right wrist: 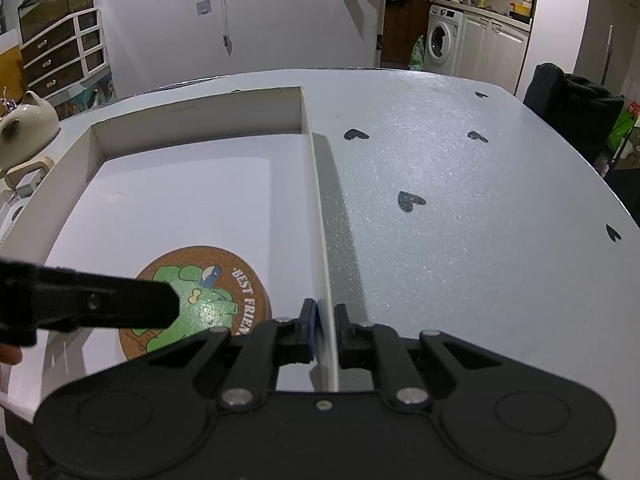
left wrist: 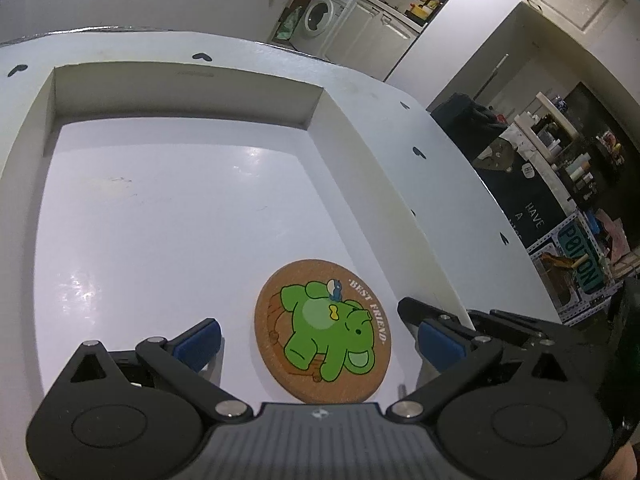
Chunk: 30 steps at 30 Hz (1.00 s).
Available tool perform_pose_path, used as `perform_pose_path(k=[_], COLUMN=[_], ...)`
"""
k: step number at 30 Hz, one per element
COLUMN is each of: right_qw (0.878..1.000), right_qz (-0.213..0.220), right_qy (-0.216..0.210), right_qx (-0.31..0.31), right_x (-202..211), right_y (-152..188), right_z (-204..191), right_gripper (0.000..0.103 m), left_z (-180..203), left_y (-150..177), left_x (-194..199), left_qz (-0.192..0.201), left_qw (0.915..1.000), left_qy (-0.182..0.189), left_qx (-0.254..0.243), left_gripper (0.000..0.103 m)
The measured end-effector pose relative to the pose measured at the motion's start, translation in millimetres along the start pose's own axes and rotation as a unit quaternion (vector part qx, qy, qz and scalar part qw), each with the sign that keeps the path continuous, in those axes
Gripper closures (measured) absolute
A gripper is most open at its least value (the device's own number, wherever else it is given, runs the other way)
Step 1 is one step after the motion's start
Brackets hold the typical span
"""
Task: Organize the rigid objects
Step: 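Carry the coaster into the white box and open the left tool, then move the left tool back and grasp the white serrated plastic piece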
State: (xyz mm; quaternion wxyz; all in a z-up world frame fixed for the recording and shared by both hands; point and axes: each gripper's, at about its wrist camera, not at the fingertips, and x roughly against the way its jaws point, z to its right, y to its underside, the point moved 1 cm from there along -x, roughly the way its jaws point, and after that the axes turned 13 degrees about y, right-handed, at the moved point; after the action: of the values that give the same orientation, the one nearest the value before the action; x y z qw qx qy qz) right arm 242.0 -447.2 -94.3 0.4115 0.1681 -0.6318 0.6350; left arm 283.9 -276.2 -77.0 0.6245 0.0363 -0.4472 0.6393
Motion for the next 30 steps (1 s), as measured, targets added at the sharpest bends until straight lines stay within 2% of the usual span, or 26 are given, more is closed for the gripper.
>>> perform_pose_path(k=[12, 18, 25, 30], right_qw=[1.000, 1.000, 1.000, 1.000], right_qz=[0.000, 0.002, 0.004, 0.004], right_qy=[0.000, -0.001, -0.003, -0.003], right_qx=[-0.001, -0.003, -0.005, -0.005], right_x=[0, 0, 1, 1], right_y=[0, 1, 2, 2], right_z=[0, 1, 2, 1], right_gripper=[0.093, 0.093, 0.093, 0.093], left_z=[13, 7, -23, -48], left_y=[4, 0, -10, -15], left_x=[52, 77, 103, 116], left_qz=[0.061, 0.102, 0.121, 0.134], left_qw=[0.9938, 0.9830, 0.9780, 0.9699], left_qy=[-0.031, -0.079, -0.115, -0.164], left_qx=[-0.087, -0.131, -0.125, -0.121], left_gripper=[0.000, 0.000, 0.000, 0.000])
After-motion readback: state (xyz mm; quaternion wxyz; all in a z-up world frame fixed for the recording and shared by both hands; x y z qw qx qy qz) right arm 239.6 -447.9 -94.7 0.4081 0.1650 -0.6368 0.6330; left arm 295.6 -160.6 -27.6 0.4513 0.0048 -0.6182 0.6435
